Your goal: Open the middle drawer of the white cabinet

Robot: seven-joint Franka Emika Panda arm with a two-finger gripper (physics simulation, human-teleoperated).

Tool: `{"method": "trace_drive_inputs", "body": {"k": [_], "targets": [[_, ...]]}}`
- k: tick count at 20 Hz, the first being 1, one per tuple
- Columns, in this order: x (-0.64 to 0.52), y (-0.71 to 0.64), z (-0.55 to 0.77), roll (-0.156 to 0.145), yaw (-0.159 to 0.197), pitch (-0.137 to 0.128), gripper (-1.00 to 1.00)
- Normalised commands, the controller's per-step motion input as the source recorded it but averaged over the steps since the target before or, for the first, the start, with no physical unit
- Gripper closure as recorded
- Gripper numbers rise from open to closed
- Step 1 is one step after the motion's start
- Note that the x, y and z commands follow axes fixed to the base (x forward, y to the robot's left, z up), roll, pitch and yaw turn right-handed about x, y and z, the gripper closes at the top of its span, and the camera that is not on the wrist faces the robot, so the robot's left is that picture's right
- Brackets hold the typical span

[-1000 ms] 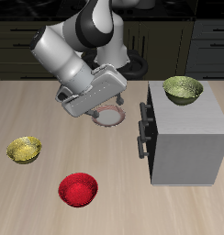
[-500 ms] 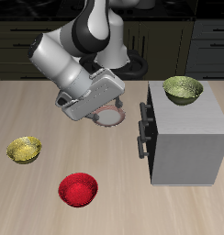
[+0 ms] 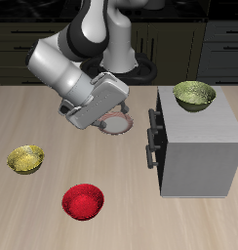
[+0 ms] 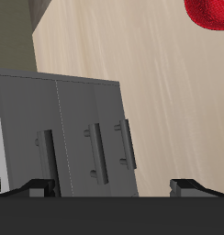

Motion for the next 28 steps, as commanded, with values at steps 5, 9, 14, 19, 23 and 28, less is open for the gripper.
{"method": "trace_drive_inputs", "body": {"k": [5,9,14,19,23,28], "targets": [[0.0,-0.02,0.13,0.012,-0.025,-0.031,-1.0],[0.02,-0.01,-0.03,0.034,-0.04,-0.014,-1.0],[0.02,0.01,-0.12,-0.022,0.041,0.014,-1.0],[0.0,-0.05,-0.07,-0.009,0.031,0.008,-1.0],[-0.01,-0.11,-0.19,-0.014,-0.001,0.023,-1.0],[-0.04,-0.05,-0.22,0.0,-0.011,0.024,-1.0]]}}
